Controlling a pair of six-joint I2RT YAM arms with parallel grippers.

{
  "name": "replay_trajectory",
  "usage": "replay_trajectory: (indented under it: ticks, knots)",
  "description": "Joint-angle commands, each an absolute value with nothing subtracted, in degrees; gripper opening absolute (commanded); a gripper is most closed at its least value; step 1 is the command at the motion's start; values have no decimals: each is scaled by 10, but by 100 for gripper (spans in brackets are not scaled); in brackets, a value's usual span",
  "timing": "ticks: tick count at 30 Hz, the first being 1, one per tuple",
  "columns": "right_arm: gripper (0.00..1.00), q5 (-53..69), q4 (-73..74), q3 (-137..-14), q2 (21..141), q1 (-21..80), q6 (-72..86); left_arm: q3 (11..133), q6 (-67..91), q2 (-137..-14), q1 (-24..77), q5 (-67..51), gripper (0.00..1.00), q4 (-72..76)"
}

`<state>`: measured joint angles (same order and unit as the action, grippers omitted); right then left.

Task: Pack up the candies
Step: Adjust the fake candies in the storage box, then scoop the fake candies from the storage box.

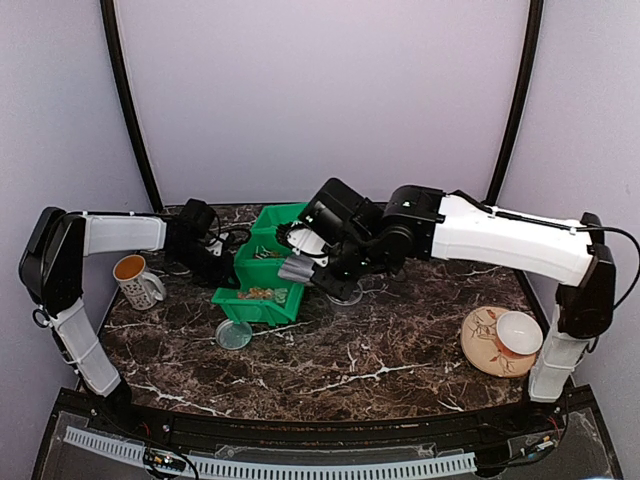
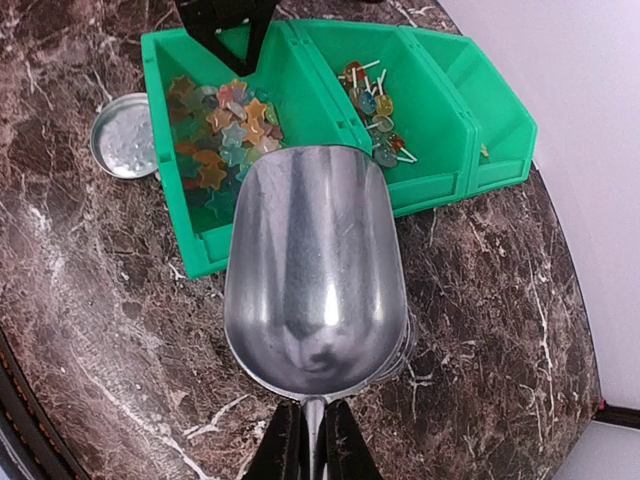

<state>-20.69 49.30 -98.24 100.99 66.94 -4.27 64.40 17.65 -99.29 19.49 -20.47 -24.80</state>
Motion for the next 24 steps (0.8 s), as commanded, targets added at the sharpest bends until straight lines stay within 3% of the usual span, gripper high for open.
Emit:
replay_trajectory:
  ticks: [1,15,24]
  knots:
    - [0,-215,548,-1039,1055,666,-68,682,130,-941,205,-191,0,-215]
    - [0,-194,626,-1170,1170,671,-105,692,107,-940,223,-148,0,-233]
    - [0,-195,594,-1146,1163,672,-97,683,106,-902,202,-156,0,-198]
